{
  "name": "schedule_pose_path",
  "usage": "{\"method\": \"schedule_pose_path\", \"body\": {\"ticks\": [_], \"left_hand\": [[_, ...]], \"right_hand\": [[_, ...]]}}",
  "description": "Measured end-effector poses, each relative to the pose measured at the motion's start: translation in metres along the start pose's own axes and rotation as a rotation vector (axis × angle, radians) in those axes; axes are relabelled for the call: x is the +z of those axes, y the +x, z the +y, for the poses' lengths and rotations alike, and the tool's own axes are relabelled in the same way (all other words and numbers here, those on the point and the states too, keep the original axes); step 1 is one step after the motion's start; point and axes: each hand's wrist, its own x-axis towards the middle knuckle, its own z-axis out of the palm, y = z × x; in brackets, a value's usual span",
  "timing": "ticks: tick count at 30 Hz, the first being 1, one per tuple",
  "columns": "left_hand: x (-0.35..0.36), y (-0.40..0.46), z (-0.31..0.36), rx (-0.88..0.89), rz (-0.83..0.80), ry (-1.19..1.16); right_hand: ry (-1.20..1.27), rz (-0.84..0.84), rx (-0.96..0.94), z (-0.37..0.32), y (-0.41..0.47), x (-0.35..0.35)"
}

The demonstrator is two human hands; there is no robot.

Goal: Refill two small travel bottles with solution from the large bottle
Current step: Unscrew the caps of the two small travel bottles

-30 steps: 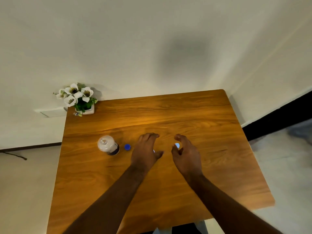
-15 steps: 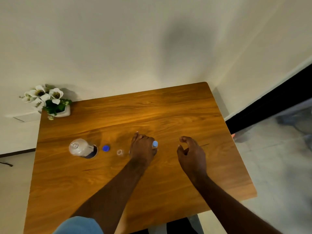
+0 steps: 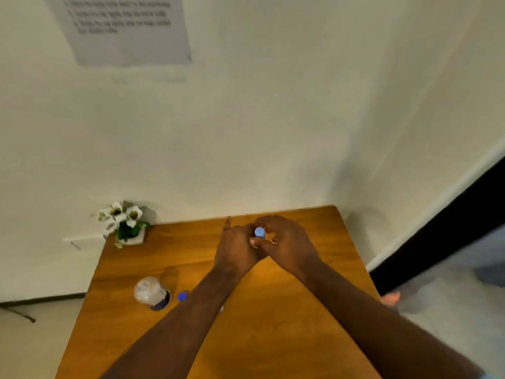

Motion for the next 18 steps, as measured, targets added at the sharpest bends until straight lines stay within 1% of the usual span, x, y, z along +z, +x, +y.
{"method": "schedule_pose_path", "body": {"ticks": [2,5,7,9,14,18], "left_hand": [[-0.04,0.016,0.021,0.008,0.076,-0.039],[-0.096,0.03,0.046,-0.006,0.249,-0.28],[-0.136,0.035,0.061,0.028,0.357,-0.436],[-0.174,0.039,0.078,0.085,0.419,-0.527],[-0.256,0.039,0.12,0.224,0.501,-0.625],[-0.299,0.042,0.139,0.253,0.531,-0.661]], "right_hand": [[0.003,0.01,-0.069,-0.034,0.027,-0.036],[0.082,0.108,-0.15,-0.081,0.058,-0.088],[0.129,0.169,-0.195,-0.113,0.071,-0.122],[0.184,0.218,-0.263,-0.146,0.08,-0.154],[0.205,0.299,-0.403,-0.219,0.083,-0.212],[0.156,0.329,-0.463,-0.261,0.079,-0.241]]}}
